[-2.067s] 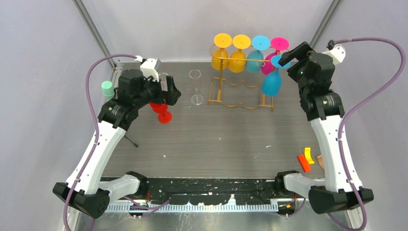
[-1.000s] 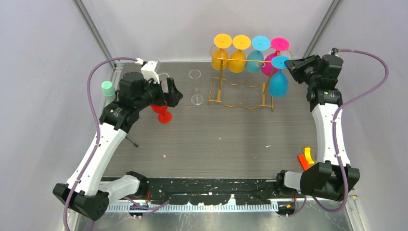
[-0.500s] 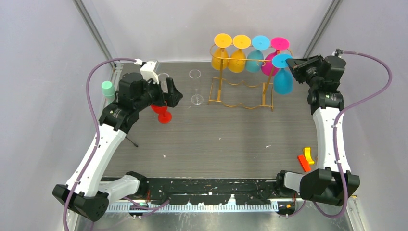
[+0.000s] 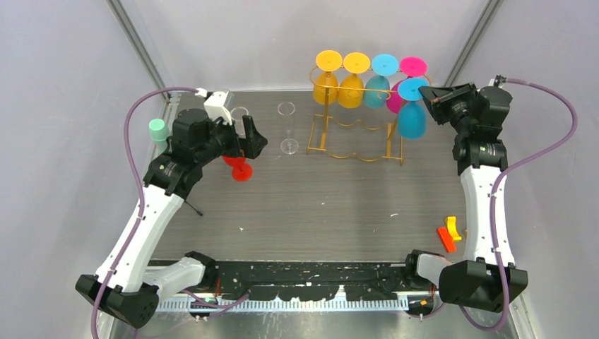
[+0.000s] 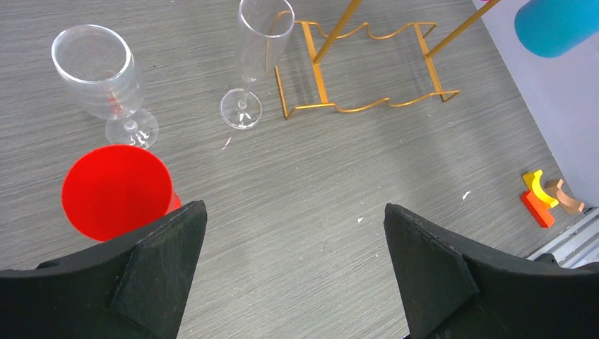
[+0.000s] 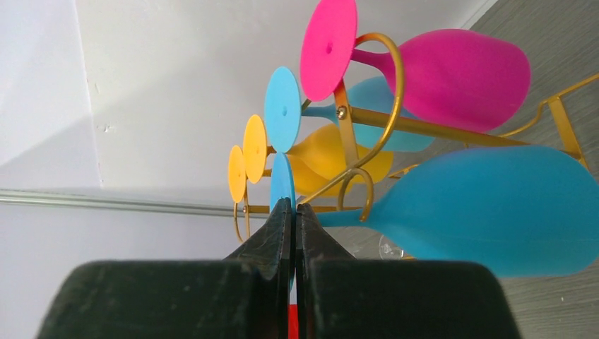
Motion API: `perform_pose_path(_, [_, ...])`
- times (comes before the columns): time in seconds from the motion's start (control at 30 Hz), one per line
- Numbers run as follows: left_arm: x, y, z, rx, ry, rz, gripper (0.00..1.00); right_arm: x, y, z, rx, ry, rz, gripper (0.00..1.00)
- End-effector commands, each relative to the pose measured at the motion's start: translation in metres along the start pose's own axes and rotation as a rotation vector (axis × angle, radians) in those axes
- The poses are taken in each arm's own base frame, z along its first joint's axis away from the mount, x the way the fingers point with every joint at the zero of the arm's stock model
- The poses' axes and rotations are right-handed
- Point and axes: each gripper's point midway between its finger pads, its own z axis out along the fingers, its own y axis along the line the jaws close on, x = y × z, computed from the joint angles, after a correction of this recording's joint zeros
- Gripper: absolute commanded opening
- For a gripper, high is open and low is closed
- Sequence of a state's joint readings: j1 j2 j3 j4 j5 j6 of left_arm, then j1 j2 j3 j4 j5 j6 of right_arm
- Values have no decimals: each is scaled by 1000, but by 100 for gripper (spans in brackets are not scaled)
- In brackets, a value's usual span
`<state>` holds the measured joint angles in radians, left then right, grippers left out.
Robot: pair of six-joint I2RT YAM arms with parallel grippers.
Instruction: Take the wine glass off the wine glass rack
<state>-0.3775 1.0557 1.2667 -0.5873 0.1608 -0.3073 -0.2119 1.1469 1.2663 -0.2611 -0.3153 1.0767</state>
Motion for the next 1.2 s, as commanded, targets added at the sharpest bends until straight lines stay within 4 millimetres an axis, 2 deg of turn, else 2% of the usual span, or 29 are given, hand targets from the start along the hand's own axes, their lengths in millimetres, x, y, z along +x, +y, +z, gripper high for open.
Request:
perform_pose_path(0.0, [-12,-6,-6,21,-59,8,100,6,2,-4,-20,30,14,0])
perform_pose_path(0.1, [-12,-6,-7,23,-60,7,100,12,-4,-3,-14,51,33,0])
perform_pose_path(0.23, [-13,-7,-7,26,-61,3,100,17,2,-10,-42,76,39,0])
perform_pose_path(0.4, [-17,-14,-5,60,-72,-11,100,32,26,-26,-135,162,82,0])
perform_pose_path(0.57, [-21,-22,2,107,-85,-50,100,45,63,-49,-300,265,195,0])
perform_pose_path(0.7, [-25,-31,7,153,-90,-84,100,50,77,-61,-365,305,220,0])
perform_pose_path(0.83, [-26,-40,9,202,-90,-100,100,53,71,-60,-350,308,217,0])
perform_pose_path(1.17, [-22,-40,10,211,-85,-115,100,69,39,-47,-242,325,198,0])
